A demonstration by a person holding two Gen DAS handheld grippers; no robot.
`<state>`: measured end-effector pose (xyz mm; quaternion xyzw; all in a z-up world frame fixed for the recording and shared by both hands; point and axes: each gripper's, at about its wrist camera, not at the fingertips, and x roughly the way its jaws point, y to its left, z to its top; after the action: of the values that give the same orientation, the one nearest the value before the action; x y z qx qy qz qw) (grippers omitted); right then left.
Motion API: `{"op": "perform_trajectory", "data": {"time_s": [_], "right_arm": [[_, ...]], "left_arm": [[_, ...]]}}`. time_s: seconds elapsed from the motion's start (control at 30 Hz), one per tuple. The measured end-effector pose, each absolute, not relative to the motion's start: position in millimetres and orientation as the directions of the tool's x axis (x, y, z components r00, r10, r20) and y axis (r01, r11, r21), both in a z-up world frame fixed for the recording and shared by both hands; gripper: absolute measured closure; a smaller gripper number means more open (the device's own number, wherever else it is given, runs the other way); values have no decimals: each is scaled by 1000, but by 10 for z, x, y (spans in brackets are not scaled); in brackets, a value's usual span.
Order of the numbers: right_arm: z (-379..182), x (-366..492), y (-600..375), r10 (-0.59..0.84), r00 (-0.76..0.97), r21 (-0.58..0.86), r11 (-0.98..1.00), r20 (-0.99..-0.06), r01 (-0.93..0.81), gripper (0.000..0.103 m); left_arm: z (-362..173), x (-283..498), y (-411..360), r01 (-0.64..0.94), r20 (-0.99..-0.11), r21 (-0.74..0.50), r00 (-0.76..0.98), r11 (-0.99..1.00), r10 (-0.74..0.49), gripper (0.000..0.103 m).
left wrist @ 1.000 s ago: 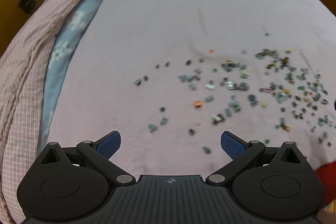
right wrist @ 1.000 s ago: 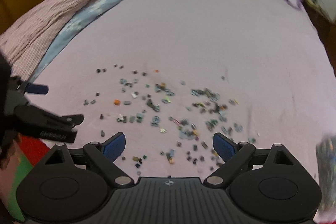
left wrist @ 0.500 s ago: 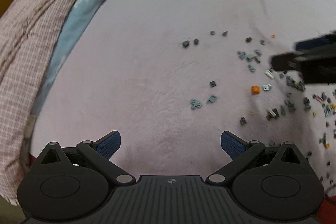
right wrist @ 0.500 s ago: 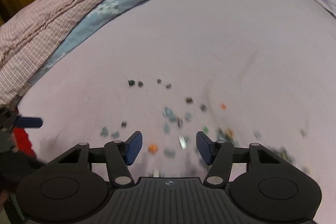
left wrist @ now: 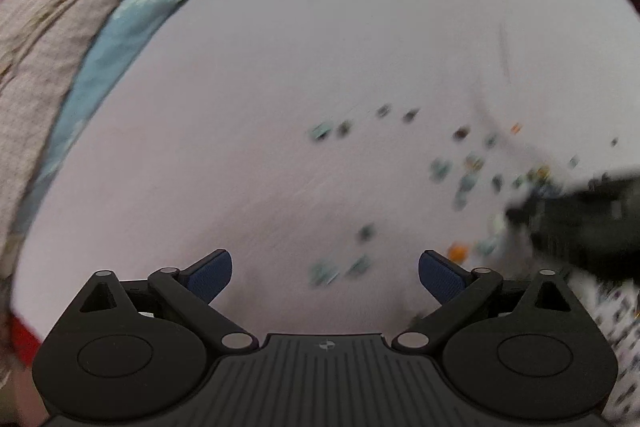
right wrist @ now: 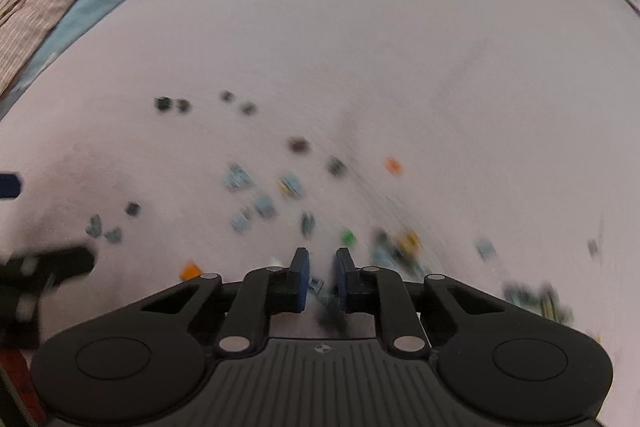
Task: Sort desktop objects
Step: 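Lower both tools onto the scattered bricks and close each on a small grey brick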
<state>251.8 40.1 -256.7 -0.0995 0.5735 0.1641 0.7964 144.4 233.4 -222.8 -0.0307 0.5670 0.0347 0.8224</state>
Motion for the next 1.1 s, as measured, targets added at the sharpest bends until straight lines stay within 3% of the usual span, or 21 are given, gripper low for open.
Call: {"op": "perform_trajectory", "data": {"time_s": [0.07, 0.13, 0.27, 0.33, 0.5, 0.9, 1.1], "right_arm": [[-2526, 2459, 222, 146, 276, 52, 945, -950, -321, 82], [-2488, 2386, 80, 144, 271, 64, 956, -952, -285, 77], [-2440, 2256, -171, 137, 254, 80, 971, -957, -225, 72], [-2426, 2221, -254, 141, 251, 90, 975, -958, -201, 70], [-2395, 2214, -435, 149, 272, 108, 981, -951, -159, 66], [-2564, 2155, -499, 203, 305, 193, 979, -930, -63, 64], [-2573, 2052, -582, 221, 323, 224, 974, -920, -29, 63]], "left_arm": [[-2250, 1610, 2235, -92, -936, -38, 352, 995, -3, 12], [-2277, 1784, 2157, -162, -944, -97, 329, 982, -38, 25], [-2390, 2043, 2208, -451, -929, -337, 303, 826, -213, 28], [-2488, 2119, 2263, -573, -925, -376, 283, 729, -254, 32], [-2645, 2232, 2323, -683, -953, -303, 212, 665, -216, 52], [-2713, 2538, 2059, -767, -989, -140, 78, 626, -125, 56], [-2693, 2693, 1788, -749, -996, -88, 50, 656, -76, 84]]}}
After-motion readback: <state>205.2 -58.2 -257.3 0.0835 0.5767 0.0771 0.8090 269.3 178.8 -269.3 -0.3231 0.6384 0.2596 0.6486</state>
